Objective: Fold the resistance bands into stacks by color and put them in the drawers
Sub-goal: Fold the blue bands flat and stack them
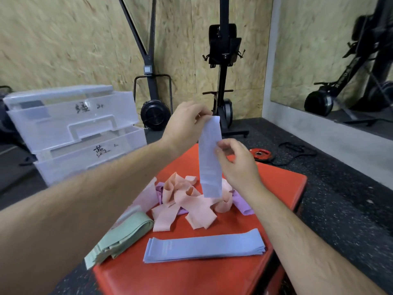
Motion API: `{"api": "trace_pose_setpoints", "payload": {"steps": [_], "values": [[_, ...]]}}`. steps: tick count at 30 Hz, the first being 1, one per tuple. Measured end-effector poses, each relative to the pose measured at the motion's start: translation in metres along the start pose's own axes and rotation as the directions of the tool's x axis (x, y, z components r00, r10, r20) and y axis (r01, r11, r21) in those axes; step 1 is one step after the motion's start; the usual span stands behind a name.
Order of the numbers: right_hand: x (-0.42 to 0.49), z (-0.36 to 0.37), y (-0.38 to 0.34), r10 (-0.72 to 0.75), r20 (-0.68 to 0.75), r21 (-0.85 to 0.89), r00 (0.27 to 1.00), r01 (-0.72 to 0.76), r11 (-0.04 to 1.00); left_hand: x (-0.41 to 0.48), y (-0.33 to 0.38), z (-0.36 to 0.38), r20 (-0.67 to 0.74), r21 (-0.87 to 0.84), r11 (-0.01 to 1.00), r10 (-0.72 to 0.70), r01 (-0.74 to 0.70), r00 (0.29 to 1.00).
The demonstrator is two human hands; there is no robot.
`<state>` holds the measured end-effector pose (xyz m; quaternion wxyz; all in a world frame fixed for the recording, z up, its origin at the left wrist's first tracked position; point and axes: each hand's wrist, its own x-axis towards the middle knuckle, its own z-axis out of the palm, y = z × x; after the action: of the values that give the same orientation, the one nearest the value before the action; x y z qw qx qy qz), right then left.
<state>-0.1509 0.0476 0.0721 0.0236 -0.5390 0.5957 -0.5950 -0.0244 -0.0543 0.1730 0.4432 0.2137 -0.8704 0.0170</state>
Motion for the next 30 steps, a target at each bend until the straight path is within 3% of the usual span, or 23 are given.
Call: {"api": "trace_pose_setpoints", "payload": {"steps": [5,11,17,21,24,27,30], "values": [[-0.014,0.002,-0.004,0.181,0.106,0.112,0.978,-0.193,0.975,-0.030,0.009,-0.005,-0.016,-0.038,0.999,-0.029,0.028,0.999],[-0.020,0.009,-0.005,0.326,0.140,0.244,0.935,-0.352,0.904,-0.075,0.002,0.009,0.130,-0.223,0.903,-0.345,0.367,0.930],[-0.019,0.014,-0.001,0.429,0.207,0.339,0.879,-0.476,0.811,-0.155,0.008,0.030,0.295,-0.376,0.784,-0.405,0.494,0.866],[-0.015,0.015,0.003,0.463,0.208,0.364,0.861,-0.508,0.781,-0.170,0.002,0.039,0.455,-0.492,0.631,-0.401,0.600,0.795],[-0.014,0.016,0.005,0.468,0.225,0.350,0.854,-0.519,0.780,-0.162,-0.003,0.044,0.368,-0.511,0.636,-0.446,0.578,0.816],[-0.016,0.013,0.008,0.417,0.330,0.284,0.847,-0.511,0.812,-0.158,-0.010,0.047,0.296,-0.551,0.605,-0.502,0.574,0.813],[-0.023,0.011,0.013,0.288,0.444,0.053,0.849,-0.346,0.937,-0.152,-0.015,0.045,0.272,-0.618,0.527,-0.552,0.583,0.788]]}}
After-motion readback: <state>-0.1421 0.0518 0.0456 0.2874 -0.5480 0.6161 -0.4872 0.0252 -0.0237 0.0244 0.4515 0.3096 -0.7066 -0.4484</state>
